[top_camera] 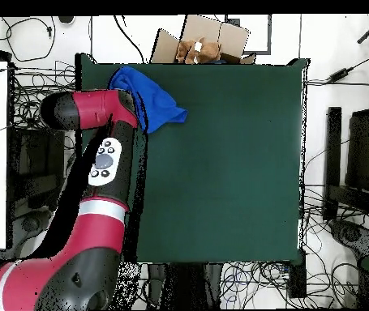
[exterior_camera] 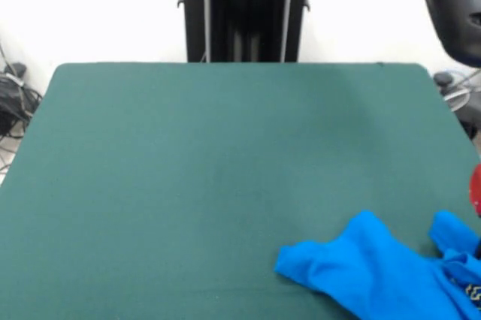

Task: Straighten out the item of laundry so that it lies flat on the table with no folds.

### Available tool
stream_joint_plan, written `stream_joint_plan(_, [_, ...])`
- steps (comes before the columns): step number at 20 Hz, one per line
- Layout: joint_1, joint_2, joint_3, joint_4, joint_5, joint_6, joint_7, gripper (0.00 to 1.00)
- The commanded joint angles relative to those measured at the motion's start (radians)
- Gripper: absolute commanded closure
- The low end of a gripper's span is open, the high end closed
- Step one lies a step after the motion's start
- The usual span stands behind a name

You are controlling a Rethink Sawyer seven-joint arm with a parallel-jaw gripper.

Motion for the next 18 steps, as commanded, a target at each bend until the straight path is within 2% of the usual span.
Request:
stream_joint_plan(1, [-0.019,0.007,-0.024,0.045,0.01,0.039,0.252,1.0])
stream_joint_plan(3, [-0.038,-0.046,0.005,0.134,-0.007,-0.013,0.216,1.0])
stream_joint_plan(5, [-0.071,-0.145,0.052,0.278,-0.046,-0.059,0.106,1.0])
stream_joint_plan(6, [-0.1,-0.221,0.081,0.384,-0.075,-0.081,0.024,1.0])
stream_joint_plan(8, [-0.142,-0.315,0.102,0.517,-0.115,-0.082,-0.086,1.0])
stream_joint_plan(12, [-0.264,-0.416,0.157,0.682,-0.244,-0.156,-0.26,1.0])
stream_joint_plan(15, [-0.359,-0.445,0.205,0.741,-0.342,-0.222,-0.308,1.0])
stream_joint_plan(18, [-0.424,-0.445,0.24,0.744,-0.438,-0.236,-0.345,1.0])
